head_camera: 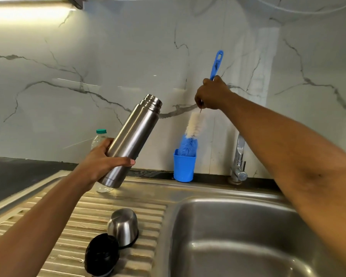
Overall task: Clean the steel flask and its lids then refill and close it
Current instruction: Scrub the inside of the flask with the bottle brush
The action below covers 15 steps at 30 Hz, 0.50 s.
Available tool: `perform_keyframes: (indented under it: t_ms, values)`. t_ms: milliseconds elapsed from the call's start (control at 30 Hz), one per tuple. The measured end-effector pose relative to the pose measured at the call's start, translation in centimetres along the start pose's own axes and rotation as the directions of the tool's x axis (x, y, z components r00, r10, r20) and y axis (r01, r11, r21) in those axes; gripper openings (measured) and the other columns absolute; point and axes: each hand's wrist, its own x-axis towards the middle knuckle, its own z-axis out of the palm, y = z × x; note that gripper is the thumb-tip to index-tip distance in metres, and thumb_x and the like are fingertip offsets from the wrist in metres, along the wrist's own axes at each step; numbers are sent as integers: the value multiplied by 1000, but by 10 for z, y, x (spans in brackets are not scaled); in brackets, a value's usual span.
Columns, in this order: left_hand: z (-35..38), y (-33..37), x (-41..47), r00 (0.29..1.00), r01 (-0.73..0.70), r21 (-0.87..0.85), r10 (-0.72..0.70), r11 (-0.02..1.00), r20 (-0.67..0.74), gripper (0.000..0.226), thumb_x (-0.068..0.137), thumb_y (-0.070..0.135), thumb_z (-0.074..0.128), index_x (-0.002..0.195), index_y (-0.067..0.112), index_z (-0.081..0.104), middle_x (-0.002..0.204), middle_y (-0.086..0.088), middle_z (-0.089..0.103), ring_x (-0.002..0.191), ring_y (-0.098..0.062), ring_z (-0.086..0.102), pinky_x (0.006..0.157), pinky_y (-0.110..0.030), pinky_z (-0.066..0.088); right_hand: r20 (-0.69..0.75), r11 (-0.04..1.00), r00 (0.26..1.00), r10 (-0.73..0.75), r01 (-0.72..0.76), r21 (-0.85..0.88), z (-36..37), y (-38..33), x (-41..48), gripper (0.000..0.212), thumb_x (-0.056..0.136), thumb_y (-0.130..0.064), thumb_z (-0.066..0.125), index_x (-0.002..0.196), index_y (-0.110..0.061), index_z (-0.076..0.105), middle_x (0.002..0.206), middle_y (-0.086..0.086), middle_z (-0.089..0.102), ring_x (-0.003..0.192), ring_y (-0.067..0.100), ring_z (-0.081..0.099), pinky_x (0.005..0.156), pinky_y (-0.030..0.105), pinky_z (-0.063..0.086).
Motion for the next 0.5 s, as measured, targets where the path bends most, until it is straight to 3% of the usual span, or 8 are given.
perform_keyframes:
  t_ms: [167, 367, 500]
  values:
    - [5, -2, -1, 1000, 20, -3, -20, 1000, 7, 92, 41, 39, 80, 124, 29, 38, 100, 2, 54, 85, -19, 58, 60, -29, 46, -37, 997, 997, 71, -72, -12, -12, 13, -7, 17, 91, -19, 58, 102, -27, 68, 101, 4, 64, 112, 23, 45, 90, 40, 36]
    - [9, -6, 0, 999, 26, 69, -24, 997, -34, 88, 62, 27, 87, 135, 21, 39, 106, -5, 55, 88, -22, 57, 70, -35, 49, -18, 984, 984, 177, -177, 10, -11, 23, -29, 16, 92, -22, 57, 103, -28, 67, 105, 1, 64, 116, 24, 43, 97, 41, 32]
    - [11, 8, -7, 999, 26, 79, -23, 997, -45, 95, 51, 39, 84, 133, 21, 40, 107, -4, 54, 85, -18, 56, 72, -34, 48, 19, 952, 953, 302, -302, 57, -11, 26, -52, 20, 92, -18, 53, 102, -27, 67, 105, 1, 64, 115, 24, 42, 96, 40, 31]
